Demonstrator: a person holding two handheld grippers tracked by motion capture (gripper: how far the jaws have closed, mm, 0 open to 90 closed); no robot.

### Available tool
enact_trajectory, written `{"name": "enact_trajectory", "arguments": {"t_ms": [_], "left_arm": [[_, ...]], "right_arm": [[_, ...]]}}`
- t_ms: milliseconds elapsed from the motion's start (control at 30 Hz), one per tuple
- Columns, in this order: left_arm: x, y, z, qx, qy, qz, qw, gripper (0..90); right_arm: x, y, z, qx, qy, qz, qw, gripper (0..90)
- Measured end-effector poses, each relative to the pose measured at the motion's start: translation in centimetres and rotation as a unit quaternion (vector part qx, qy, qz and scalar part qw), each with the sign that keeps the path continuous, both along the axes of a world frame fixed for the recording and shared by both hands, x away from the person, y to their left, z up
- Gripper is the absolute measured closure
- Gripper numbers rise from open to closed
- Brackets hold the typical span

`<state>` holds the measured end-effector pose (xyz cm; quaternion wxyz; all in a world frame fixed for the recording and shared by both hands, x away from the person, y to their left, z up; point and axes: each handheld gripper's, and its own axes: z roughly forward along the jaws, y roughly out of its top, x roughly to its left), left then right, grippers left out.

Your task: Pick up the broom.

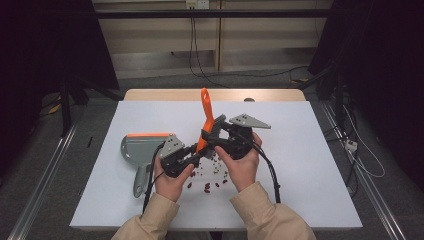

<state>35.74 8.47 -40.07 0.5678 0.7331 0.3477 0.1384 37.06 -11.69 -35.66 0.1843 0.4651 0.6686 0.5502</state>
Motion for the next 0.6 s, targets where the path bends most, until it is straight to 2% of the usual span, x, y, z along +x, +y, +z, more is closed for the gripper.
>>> {"name": "enact_trajectory", "arguments": {"t_ms": [67, 100, 133, 167, 200, 233, 267, 300, 367, 433, 467, 533, 600], "left_arm": [[-0.1, -0.2, 0.1, 0.002, -0.002, -0.002, 1.0, 71.0], [-0.2, -0.3, 0.1, 0.0, -0.003, -0.004, 1.0, 70.3], [-0.2, -0.3, 0.1, 0.002, -0.008, -0.009, 0.9999, 70.3], [-0.3, -0.4, 0.2, 0.005, -0.014, -0.009, 0.9999, 69.6], [-0.6, -0.6, 0.3, 0.006, -0.027, -0.014, 0.9995, 68.7], [-0.6, -0.6, 0.3, 0.006, -0.027, -0.014, 0.9995, 67.5], [-0.7, -0.7, 0.5, 0.015, -0.036, -0.017, 0.9991, 66.3], [-0.9, -1.0, 0.6, 0.022, -0.04, -0.015, 0.9989, 65.6], [-1.0, -1.1, 0.6, 0.025, -0.045, -0.018, 0.9985, 64.9], [-1.1, -1.3, 0.6, 0.037, -0.052, -0.015, 0.9979, 61.2], [-1.2, -1.6, 0.5, 0.04, -0.054, -0.014, 0.9976, 61.2], [-1.3, -1.8, 0.5, 0.043, -0.057, -0.014, 0.9974, 59.1], [-1.2, -1.9, 0.4, 0.036, -0.051, -0.02, 0.9979, 59.7]], "right_arm": [[0.1, 0.6, -0.3, 0.001, 0.008, -0.004, 1.0, 23.5], [0.1, 1.2, -0.5, -0.009, 0.01, -0.013, 0.9998, 20.4], [0.1, 1.2, -0.5, -0.009, 0.01, -0.013, 0.9998, 20.4], [0.2, 1.7, -0.6, -0.019, 0.016, -0.028, 0.9993, 22.5], [0.3, 1.9, -0.8, -0.026, 0.021, -0.032, 0.9989, 24.8], [0.3, 1.9, -0.8, -0.026, 0.021, -0.032, 0.9989, 24.8], [0.4, 2.3, -0.9, -0.03, 0.038, -0.041, 0.998, 33.8], [0.4, 2.3, -0.9, -0.037, 0.044, -0.046, 0.9973, 34.9], [0.4, 2.3, -0.9, -0.031, 0.048, -0.046, 0.9973, 37.7], [0.4, 2.2, -0.9, -0.012, 0.063, -0.044, 0.997, 48.0], [0.4, 2.2, -0.9, -0.012, 0.063, -0.044, 0.997, 48.0], [0.3, 2.2, -0.7, -0.007, 0.071, -0.048, 0.9963, 54.4], [0.3, 1.7, -0.5, 0.014, 0.071, -0.044, 0.9964, 70.2]]}}
